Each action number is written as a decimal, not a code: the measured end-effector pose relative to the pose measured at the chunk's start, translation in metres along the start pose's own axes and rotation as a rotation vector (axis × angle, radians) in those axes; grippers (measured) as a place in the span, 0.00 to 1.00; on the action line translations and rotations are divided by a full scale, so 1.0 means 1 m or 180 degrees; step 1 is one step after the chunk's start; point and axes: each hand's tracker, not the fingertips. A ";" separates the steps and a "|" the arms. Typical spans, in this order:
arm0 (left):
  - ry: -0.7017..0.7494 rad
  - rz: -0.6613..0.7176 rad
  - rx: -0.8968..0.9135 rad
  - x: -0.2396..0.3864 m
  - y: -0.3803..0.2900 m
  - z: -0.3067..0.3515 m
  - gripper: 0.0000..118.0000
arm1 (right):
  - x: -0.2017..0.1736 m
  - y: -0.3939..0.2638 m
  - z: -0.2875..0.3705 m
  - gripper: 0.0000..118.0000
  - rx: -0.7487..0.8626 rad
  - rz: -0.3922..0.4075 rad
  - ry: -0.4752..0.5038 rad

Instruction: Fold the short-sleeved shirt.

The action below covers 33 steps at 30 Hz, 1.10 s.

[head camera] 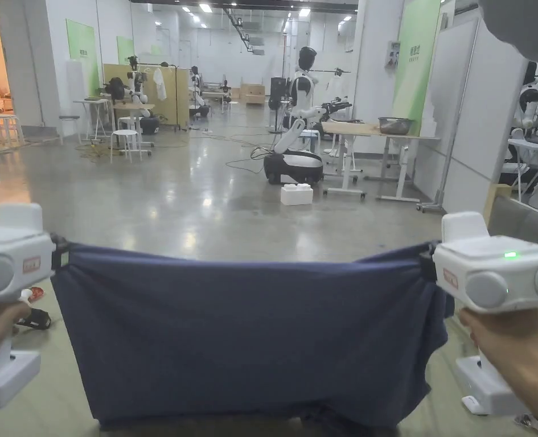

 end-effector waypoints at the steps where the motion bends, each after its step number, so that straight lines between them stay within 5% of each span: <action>1: -0.0014 0.0031 -0.0022 0.000 -0.013 0.008 0.01 | 0.000 -0.011 0.008 0.03 -0.0042 -0.0002 0.0023; 18: -0.0206 0.0295 -0.0018 -0.022 -0.127 0.186 0.01 | 0.001 -0.111 0.194 0.03 -0.0175 -0.0073 0.0141; 33: -0.0081 0.0167 -0.1451 -0.011 -0.325 0.217 0.01 | -0.037 -0.300 0.231 0.04 -0.1577 0.0122 0.0287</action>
